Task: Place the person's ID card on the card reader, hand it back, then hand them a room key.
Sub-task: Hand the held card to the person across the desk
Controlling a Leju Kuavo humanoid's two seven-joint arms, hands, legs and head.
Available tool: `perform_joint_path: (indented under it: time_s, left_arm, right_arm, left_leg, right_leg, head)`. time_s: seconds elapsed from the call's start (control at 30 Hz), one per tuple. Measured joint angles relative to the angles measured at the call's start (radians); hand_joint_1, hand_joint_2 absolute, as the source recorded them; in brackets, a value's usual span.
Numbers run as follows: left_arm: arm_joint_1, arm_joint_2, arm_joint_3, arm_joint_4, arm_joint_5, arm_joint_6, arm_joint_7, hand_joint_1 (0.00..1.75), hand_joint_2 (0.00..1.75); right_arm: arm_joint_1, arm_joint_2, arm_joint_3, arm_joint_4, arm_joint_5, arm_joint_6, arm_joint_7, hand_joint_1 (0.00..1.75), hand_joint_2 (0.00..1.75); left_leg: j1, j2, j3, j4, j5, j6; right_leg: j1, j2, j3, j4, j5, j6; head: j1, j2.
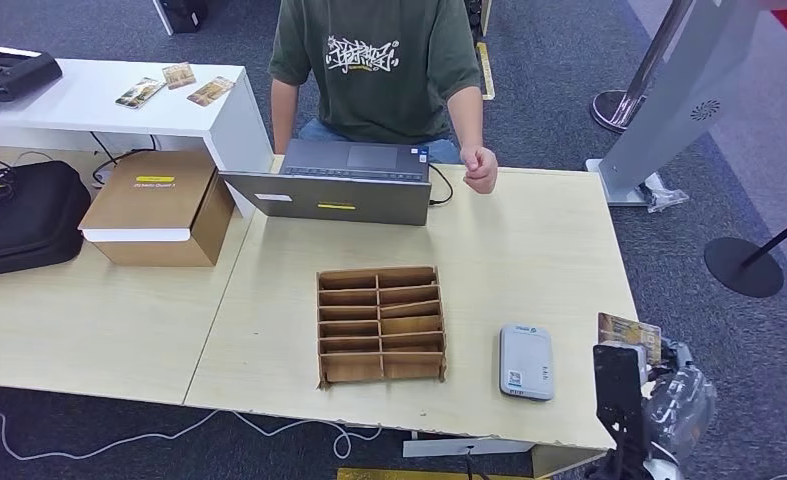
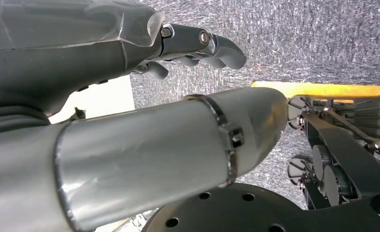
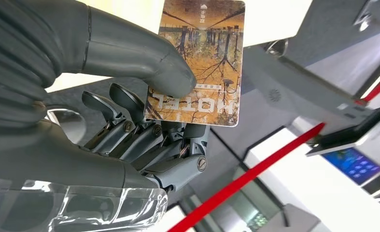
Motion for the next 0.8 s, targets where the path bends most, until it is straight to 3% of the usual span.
perform_joint_path:
  time_s: [0.23, 0.53, 0.8]
  left_arm:
    - [-0.001, -0.002, -0.008, 0.000, -0.008, 0.002, 0.001, 0.00, 0.00]
    - [-0.005, -0.003, -0.023, 0.000, -0.023, 0.010, 0.000, 0.00, 0.00]
    - [-0.007, -0.003, -0.031, 0.000, -0.022, 0.010, -0.001, 0.00, 0.00]
  right_arm:
    - [0.001, 0.008, -0.084, -0.017, -0.005, -0.046, -0.027, 1.75, 1.75]
    - [-0.050, -0.002, -0.110, -0.027, 0.185, -0.181, -0.056, 1.75, 1.75]
    - [-0.158, -0.027, -0.089, 0.025, 0.313, -0.197, -0.023, 1.75, 1.75]
  left_leg:
    - [0.000, 0.000, 0.000, 0.000, 0.000, 0.000]
    - [0.000, 0.000, 0.000, 0.000, 0.000, 0.000]
    - [0.000, 0.000, 0.001, 0.000, 0.000, 0.000]
  right_leg:
    - [0.000, 0.000, 0.000, 0.000, 0.000, 0.000]
    - [0.000, 0.000, 0.001, 0.000, 0.000, 0.000]
    - [0.000, 0.000, 0.002, 0.000, 0.001, 0.000]
  head:
    - [0.000, 0.000]
    - [0.000, 0.000]
    - [0.000, 0.000]
